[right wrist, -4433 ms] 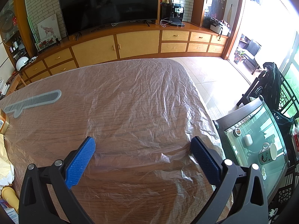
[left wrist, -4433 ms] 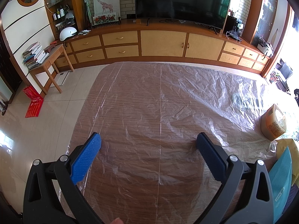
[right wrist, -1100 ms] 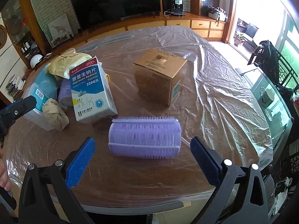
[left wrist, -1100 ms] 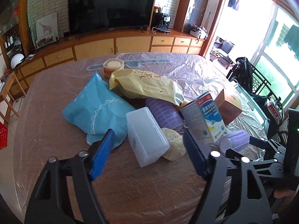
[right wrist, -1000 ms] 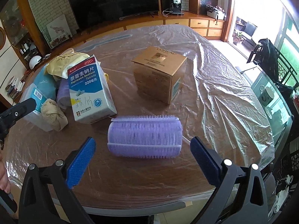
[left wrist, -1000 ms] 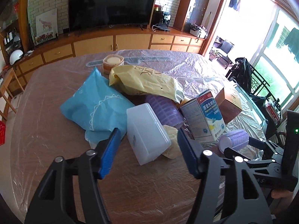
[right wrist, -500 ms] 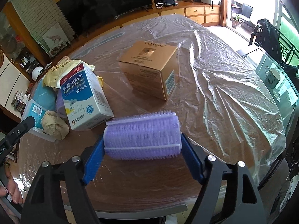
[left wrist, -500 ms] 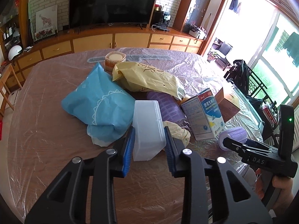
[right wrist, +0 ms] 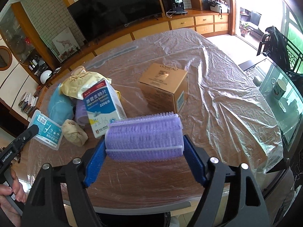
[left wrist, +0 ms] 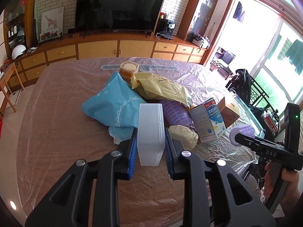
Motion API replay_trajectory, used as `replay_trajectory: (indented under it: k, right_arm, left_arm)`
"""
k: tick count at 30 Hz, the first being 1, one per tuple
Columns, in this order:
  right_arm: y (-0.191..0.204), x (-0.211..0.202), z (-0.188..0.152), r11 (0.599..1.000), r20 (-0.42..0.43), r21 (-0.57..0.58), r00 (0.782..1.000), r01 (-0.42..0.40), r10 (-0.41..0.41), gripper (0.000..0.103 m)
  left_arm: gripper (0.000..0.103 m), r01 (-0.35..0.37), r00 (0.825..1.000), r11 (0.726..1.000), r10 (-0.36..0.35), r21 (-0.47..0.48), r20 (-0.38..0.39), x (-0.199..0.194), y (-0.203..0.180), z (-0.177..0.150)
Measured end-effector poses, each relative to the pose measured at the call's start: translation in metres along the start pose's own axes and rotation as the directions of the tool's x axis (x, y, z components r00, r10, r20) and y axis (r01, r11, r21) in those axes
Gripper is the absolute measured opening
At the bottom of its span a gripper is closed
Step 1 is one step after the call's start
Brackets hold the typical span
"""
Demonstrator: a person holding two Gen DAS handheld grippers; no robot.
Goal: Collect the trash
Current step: 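Carry the white box and purple brush with both tools over the black bin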
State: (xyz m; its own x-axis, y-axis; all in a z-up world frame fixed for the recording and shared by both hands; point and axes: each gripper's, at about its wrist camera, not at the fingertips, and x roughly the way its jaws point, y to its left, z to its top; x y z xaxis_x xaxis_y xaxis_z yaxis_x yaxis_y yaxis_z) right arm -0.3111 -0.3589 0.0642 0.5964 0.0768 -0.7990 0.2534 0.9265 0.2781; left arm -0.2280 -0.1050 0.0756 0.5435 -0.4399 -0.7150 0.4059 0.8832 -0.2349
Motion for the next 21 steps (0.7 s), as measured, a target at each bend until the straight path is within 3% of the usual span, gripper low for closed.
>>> replay_trajectory:
  k: [11,21]
  right_arm:
    - [0.025,-0.020,-0.001,0.999,0.034,-0.027,0.999,-0.024,0.025,0.076]
    - [0.047,-0.041,-0.003,0.989,0.065,-0.147,0.997,-0.026,0.036,0.076]
  left_arm:
    - [0.028,0.022,0.999,1.000,-0.023,0.020,0.025,-0.023,0.010,-0.007]
    - [0.028,0.080,0.997,0.994,-0.081,0.069,0.016,-0.042,0.011,-0.017]
